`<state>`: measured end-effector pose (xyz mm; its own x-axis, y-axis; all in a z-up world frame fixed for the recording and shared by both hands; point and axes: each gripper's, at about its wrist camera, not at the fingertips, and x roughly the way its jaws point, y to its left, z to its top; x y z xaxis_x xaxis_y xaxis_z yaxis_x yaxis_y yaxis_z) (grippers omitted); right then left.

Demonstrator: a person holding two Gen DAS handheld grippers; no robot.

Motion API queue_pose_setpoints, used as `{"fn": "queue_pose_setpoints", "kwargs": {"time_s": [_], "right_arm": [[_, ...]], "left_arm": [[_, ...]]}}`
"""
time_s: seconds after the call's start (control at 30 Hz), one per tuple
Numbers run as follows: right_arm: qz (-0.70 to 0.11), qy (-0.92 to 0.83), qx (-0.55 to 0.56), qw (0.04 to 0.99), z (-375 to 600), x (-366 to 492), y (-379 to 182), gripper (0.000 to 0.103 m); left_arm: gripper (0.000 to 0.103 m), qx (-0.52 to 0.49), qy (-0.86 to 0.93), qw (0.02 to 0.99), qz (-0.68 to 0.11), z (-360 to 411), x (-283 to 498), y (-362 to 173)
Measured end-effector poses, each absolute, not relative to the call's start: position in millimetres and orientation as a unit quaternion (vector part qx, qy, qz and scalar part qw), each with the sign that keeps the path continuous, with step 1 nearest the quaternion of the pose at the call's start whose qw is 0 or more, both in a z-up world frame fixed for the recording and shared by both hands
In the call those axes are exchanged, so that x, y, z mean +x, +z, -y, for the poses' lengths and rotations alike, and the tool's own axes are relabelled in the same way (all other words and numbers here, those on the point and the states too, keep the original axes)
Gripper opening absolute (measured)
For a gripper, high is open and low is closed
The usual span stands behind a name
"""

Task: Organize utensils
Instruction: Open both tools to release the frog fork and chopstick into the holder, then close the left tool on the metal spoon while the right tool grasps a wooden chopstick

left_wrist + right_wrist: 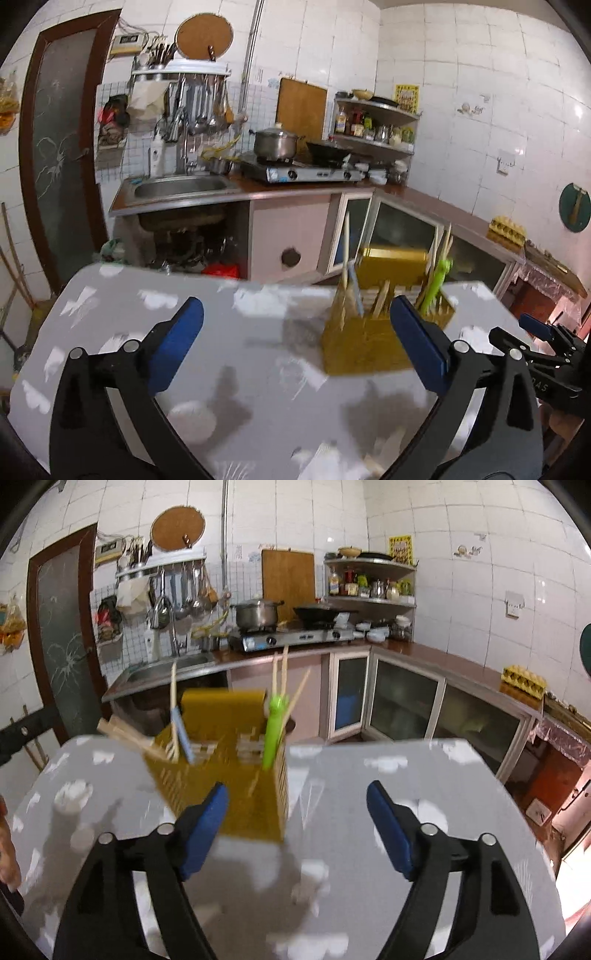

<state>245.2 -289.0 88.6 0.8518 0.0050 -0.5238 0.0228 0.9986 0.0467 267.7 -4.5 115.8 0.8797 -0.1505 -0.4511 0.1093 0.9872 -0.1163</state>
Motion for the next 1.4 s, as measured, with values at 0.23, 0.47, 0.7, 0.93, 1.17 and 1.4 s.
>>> {"fn": "queue_pose_setpoints", "kwargs": {"time_s": [0.23,0.47,0.7,0.93,1.17,1.4], "right_arm": [[-0.336,0.013,0.024,0.941,269.0,206.3,32.6,0.082],[-0.371,0.03,-0.002,0.928,245.7,178.0,4.1,0.082],[-0.402,0.041,-0.016,0.915,226.3,164.3,-10.2,0.081],[-0.422,0.049,-0.038,0.905,207.3,165.1,-19.8,0.081],[-0.447,0.053,-0.039,0.892,192.3,188.0,-29.7,0.061],[-0.461,0.054,-0.03,0.885,181.6,229.7,-28.1,0.029]], "left_arm": [[0.098,-0.025,-0.058,0.95,-0.305,-11.9,236.4,60.6],[0.098,-0.01,-0.046,0.936,-0.35,-19.1,216.4,18.8],[0.098,0.004,-0.037,0.927,-0.374,-21.9,204.7,-7.1],[0.098,-0.001,-0.013,0.919,-0.395,-46.1,211.6,-16.9],[0.098,-0.014,0.01,0.916,-0.4,-76.3,214.0,-20.3],[0.098,-0.026,0.018,0.914,-0.404,-82.7,217.3,-22.5]]}}
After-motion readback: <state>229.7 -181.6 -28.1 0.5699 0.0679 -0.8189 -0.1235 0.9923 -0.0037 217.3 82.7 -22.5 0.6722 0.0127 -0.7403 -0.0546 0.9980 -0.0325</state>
